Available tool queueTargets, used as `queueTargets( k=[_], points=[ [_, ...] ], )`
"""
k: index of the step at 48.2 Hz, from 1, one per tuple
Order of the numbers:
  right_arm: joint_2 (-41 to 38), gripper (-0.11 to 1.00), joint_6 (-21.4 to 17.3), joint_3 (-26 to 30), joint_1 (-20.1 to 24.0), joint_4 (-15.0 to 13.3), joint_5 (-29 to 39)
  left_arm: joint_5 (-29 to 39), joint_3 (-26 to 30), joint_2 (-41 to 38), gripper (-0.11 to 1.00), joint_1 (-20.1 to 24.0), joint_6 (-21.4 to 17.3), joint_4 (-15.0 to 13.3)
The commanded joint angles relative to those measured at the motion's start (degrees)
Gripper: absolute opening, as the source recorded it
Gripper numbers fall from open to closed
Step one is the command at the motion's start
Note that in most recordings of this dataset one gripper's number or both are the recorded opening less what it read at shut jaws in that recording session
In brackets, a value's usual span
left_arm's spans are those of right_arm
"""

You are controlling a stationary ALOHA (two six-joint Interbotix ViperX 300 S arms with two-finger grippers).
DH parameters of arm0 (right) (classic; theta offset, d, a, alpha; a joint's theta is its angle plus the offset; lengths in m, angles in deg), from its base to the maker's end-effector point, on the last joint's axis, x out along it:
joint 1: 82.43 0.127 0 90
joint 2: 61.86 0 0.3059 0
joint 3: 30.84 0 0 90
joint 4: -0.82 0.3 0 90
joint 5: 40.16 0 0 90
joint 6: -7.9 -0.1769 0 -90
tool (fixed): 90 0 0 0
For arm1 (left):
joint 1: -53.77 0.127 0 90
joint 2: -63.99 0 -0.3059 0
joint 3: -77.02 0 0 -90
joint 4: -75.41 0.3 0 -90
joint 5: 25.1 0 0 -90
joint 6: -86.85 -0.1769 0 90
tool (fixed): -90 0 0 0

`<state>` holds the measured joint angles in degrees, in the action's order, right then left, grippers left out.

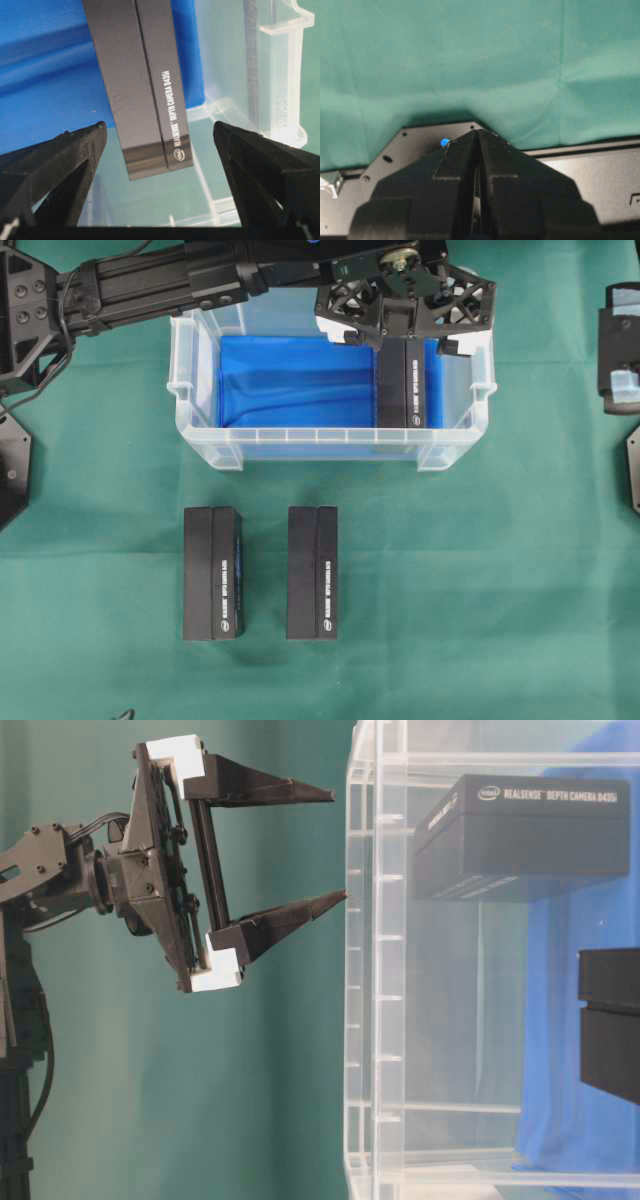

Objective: Take the box out of the case with the left arm.
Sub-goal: 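Lower the left gripper around the right black boxes and close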

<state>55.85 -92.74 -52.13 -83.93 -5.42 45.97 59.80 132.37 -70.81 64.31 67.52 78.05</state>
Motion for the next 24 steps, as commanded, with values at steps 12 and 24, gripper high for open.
queueTargets(
  k=[12, 24],
  points=[
    [0.09, 0.02, -0.09, 0.53, -0.09, -0.09, -0.09, -0.18, 0.35, 1.32, 0.89, -0.09, -0.09, 0.09],
    [0.09, 0.02, -0.09, 0.53, -0.09, -0.09, -0.09, -1.32, -1.41, 1.32, 0.89, -0.09, -0.09, 0.26]
  ],
)
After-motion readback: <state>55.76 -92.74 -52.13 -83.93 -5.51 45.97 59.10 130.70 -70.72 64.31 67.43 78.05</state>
